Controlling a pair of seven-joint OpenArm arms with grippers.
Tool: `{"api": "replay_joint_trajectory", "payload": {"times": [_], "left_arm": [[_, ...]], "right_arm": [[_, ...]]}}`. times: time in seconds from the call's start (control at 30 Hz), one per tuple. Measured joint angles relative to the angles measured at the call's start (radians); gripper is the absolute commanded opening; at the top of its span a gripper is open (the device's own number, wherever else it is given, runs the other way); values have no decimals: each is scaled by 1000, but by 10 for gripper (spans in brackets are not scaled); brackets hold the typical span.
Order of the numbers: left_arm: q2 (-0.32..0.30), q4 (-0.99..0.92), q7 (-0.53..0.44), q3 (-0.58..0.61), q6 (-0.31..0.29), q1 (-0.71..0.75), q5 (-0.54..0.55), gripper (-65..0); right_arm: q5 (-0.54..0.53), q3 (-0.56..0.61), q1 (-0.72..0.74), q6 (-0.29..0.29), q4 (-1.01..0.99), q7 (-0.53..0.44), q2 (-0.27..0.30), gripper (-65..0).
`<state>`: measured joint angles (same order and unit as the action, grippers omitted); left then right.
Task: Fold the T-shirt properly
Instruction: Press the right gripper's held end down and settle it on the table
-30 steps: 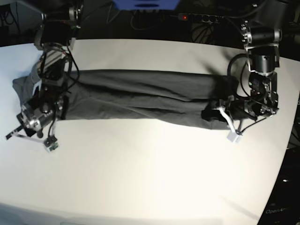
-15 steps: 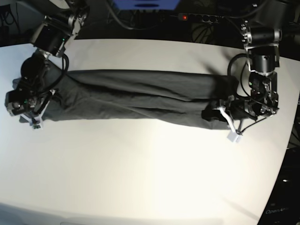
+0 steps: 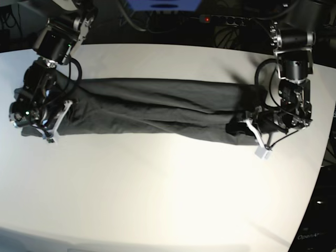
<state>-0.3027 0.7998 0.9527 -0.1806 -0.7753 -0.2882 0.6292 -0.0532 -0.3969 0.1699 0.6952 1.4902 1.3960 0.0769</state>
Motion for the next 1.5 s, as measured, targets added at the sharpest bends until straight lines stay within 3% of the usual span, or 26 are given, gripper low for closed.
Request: {"api": "replay_joint_trajectory", "payload": {"times": [0.23,0.4,0.67,0.8,1.03,1.2,1.37,1.5], "left_arm": [[0,0,-1,0,0,0,0,-613],[0,0,-1,0,0,0,0,-613],[0,0,-1,0,0,0,0,-613],[0,0,-1,0,0,0,0,-613],[1,-2,-5,0,0,0,1,-613],[0,-2,-3,0,0,0,1,-613],[0,-2,-8,0,0,1,1,-613],[-2,-2,-6,0,0,2,1,-613]], "right_arm": [[-3,16,7,0,0,0,7,-650],[-7,89,40,0,0,-7,60,-650],[1,101,49,0,0,-4,138,-650],[-6,172,2,0,47,-3,135,-650],[-7,262,-154,0,418,-4,130,-650],[-24,280,-203,0,410,3,106,-650],[-141,288,-218,0,412,0,103,-650],[-141,288,-218,0,412,0,103,-650]]}}
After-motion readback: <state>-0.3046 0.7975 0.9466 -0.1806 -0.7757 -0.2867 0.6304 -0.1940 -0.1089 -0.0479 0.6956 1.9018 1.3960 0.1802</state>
